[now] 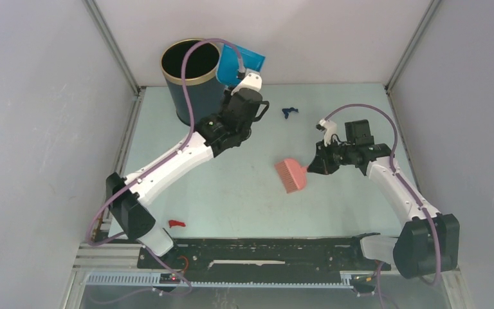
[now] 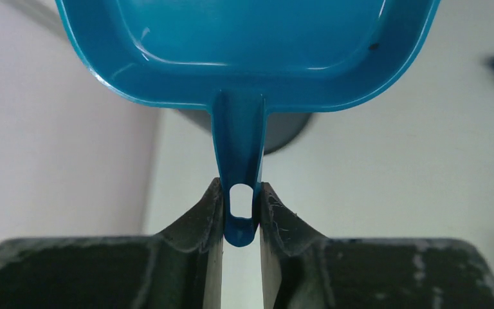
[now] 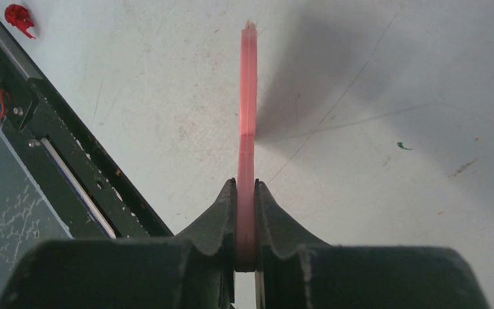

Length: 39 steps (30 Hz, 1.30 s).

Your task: Sweep away the paper scraps from the table

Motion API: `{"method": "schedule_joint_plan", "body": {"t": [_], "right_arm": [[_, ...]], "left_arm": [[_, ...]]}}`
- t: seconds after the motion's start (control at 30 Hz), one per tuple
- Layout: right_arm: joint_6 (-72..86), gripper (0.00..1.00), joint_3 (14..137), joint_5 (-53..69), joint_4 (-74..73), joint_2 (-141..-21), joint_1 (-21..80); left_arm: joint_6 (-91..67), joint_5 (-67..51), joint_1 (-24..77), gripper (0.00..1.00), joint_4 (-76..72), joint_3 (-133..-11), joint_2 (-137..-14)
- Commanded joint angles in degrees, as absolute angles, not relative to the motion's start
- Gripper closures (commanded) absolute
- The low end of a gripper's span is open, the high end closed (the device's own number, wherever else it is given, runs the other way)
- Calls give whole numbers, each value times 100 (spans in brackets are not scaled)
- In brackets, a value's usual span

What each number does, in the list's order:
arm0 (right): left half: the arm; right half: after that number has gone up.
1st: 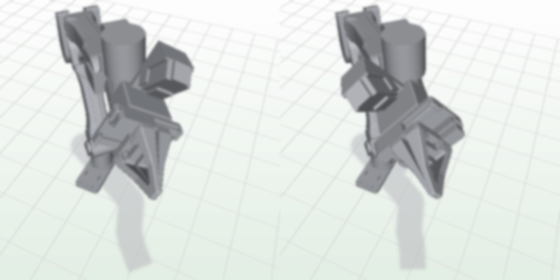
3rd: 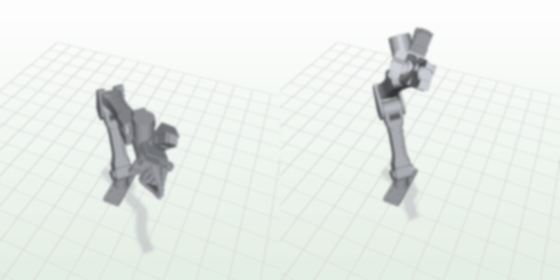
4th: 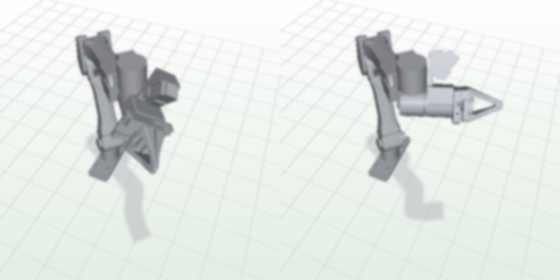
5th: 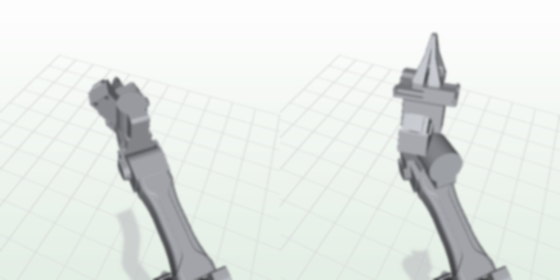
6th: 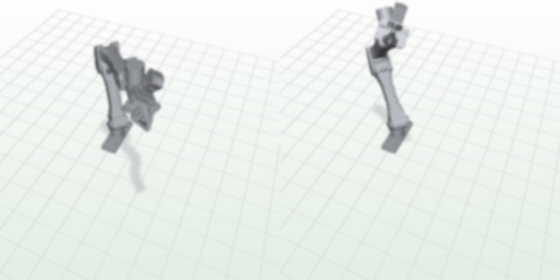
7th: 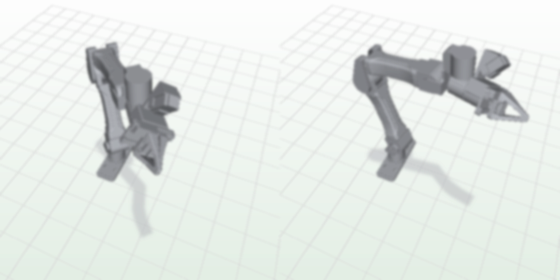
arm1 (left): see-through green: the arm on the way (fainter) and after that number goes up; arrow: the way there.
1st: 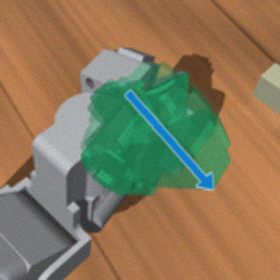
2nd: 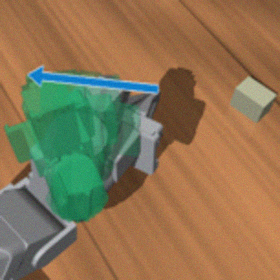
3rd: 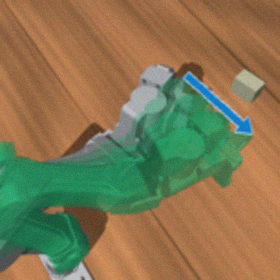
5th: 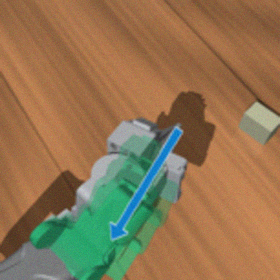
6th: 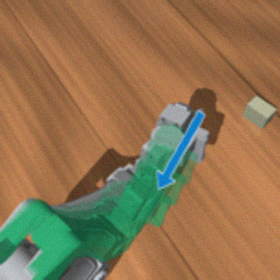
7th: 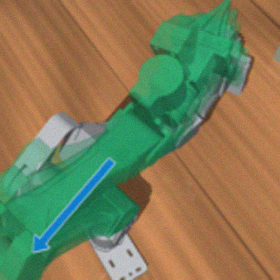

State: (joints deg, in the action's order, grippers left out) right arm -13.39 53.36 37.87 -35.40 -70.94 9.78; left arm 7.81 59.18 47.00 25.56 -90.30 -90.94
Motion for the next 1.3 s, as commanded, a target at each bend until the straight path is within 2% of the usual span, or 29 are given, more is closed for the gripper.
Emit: {"method": "schedule_joint_plan", "body": {"t": [0.0,0.2,0.37,0.53,0.7,0.93,1.13,1.27], "right_arm": [[-1289,100,5299,4205,-3480,-6884,739],[-1037,100,5254,4482,-3251,-6764,1026],[-1079,100,5537,4188,-3260,-6890,2183],[-617,100,6097,4145,-2796,-7534,3389],[353,100,7089,4472,-2168,-8802,4402],[1645,100,9185,4905,-1842,-10871,5532],[4400,100,10093,5455,422,-12331,5849],[5441,100,10850,4979,295,-13036,5921]], "left_arm": [[-1223,3317,4698,100,3967,-9573,-9083],[-1636,2195,4695,100,3824,-8684,-7949],[-1972,2146,4702,100,4158,-7712,-6575],[-2488,2387,4699,100,4646,-7047,-5243],[-2898,2543,4701,100,4919,-6657,-4376],[-2898,3023,4695,100,5290,-6626,-4151],[-2698,3124,4701,100,5314,-6570,-4278],[-2640,3081,4698,100,5360,-6587,-4300]]}}
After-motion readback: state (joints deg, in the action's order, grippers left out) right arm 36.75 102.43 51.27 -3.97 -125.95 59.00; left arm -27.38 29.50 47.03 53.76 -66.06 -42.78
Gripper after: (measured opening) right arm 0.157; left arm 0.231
